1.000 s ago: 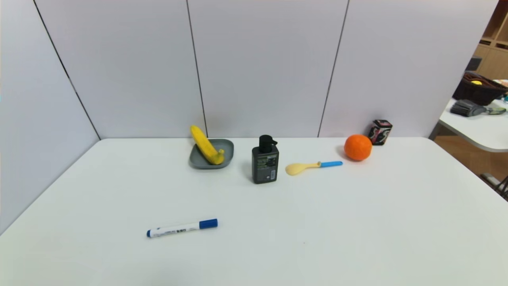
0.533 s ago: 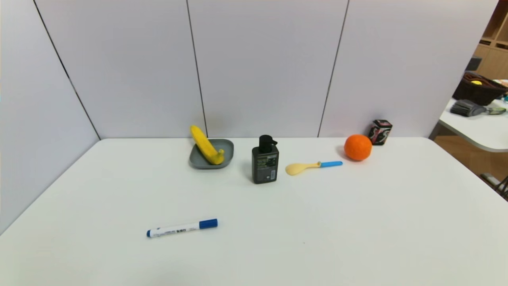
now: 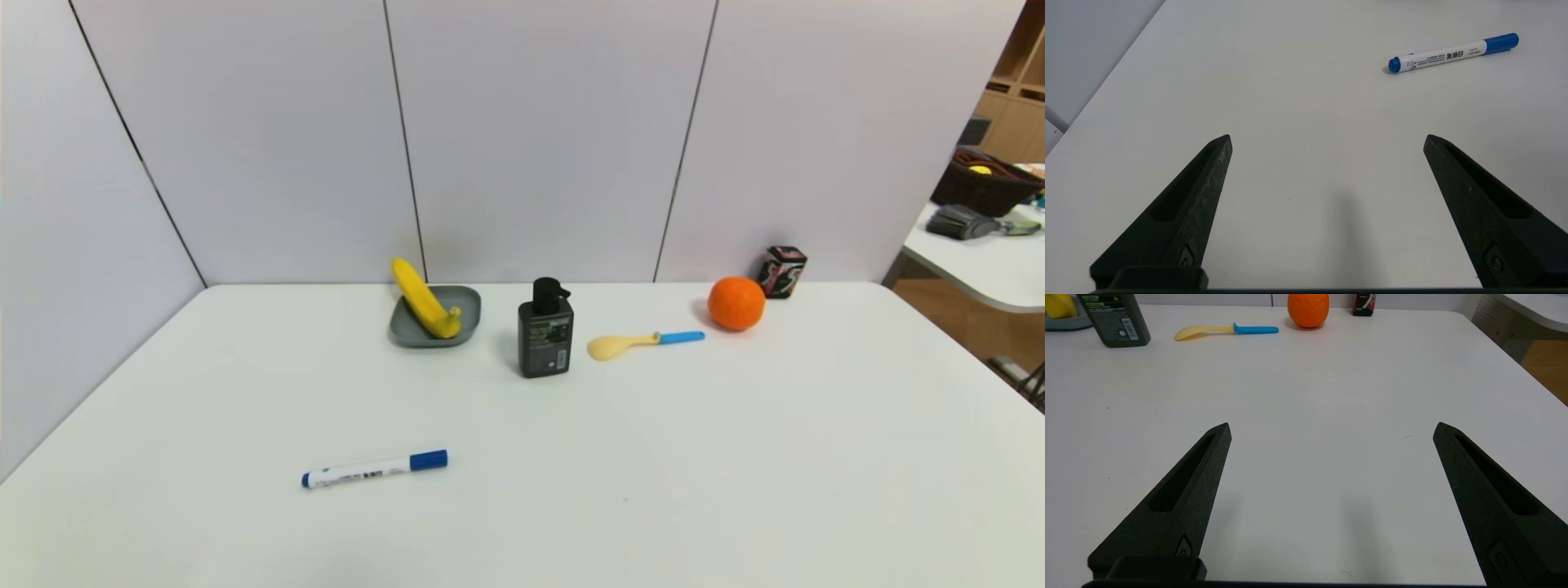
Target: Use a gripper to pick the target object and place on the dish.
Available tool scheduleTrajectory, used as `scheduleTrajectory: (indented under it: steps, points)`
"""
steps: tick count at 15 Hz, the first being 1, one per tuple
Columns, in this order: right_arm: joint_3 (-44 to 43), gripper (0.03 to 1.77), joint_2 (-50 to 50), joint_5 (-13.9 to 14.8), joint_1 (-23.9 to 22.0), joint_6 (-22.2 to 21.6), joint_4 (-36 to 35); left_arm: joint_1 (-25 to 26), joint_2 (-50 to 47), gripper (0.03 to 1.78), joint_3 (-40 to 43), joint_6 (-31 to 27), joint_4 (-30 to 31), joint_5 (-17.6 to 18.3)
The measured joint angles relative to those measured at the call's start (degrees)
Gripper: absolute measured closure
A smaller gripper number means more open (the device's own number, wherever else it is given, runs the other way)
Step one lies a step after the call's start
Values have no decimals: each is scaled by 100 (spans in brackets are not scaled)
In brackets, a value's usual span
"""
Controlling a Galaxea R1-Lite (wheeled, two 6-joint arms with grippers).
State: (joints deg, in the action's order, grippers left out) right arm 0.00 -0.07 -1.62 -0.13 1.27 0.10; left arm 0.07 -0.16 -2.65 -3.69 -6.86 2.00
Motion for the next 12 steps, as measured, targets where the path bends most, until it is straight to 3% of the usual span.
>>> scheduleTrajectory:
  steps: [4, 7, 12]
  points:
    - [0, 9, 0, -2, -5, 16, 0, 0, 2, 12, 39, -7, 157, 9]
    - [0, 9, 0, 0, 0, 22, 0, 0, 5, 12, 210, 6, 686, 6]
    - [0, 9, 0, 11, 0, -80, 0, 0, 5, 12, 262, 37, 694, 1]
